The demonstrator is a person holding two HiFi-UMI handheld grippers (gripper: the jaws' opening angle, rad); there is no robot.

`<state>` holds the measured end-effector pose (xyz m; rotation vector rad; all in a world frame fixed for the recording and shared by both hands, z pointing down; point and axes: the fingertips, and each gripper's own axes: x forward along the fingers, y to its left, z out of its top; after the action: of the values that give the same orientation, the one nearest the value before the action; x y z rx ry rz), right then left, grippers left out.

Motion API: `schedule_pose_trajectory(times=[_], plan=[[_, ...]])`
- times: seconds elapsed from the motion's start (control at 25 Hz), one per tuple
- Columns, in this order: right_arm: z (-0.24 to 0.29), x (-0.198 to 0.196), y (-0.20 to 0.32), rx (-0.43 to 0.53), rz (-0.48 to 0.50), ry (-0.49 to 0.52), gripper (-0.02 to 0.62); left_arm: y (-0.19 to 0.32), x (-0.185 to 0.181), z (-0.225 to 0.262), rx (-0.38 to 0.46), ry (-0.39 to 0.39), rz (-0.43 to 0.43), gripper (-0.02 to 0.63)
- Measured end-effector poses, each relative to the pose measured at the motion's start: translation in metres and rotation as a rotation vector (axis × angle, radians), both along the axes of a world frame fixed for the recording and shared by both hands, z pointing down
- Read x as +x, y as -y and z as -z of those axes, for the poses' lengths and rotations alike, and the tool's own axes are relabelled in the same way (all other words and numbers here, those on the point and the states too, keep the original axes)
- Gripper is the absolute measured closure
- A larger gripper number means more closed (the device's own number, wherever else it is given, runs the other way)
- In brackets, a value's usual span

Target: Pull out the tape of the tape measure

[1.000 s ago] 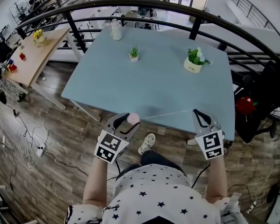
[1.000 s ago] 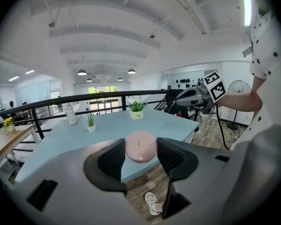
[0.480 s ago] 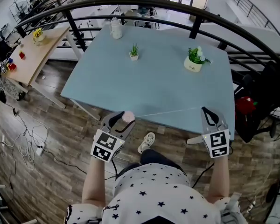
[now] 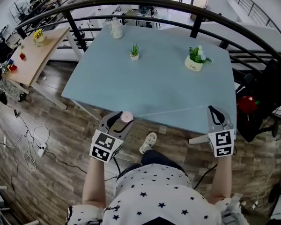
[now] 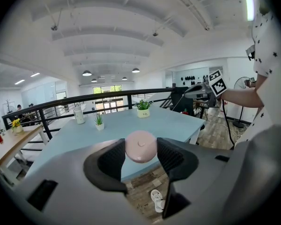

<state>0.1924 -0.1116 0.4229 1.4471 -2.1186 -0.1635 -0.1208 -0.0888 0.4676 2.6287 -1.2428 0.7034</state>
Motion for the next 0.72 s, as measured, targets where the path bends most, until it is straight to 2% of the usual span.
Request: schedule_pose_trajectory(times=[0.2, 0.72], plan=[[0.005, 0.022, 0.001, 0.023, -0.043, -0.012, 0.581, 0.001, -0.010, 0.002, -0.001, -0.014, 0.022, 0.394], [0.003, 0.017, 0.003, 0.015, -0.050, -0.015, 0.581, 0.002, -0.014, 0.002, -0.002, -0.004, 0.025, 0.394]])
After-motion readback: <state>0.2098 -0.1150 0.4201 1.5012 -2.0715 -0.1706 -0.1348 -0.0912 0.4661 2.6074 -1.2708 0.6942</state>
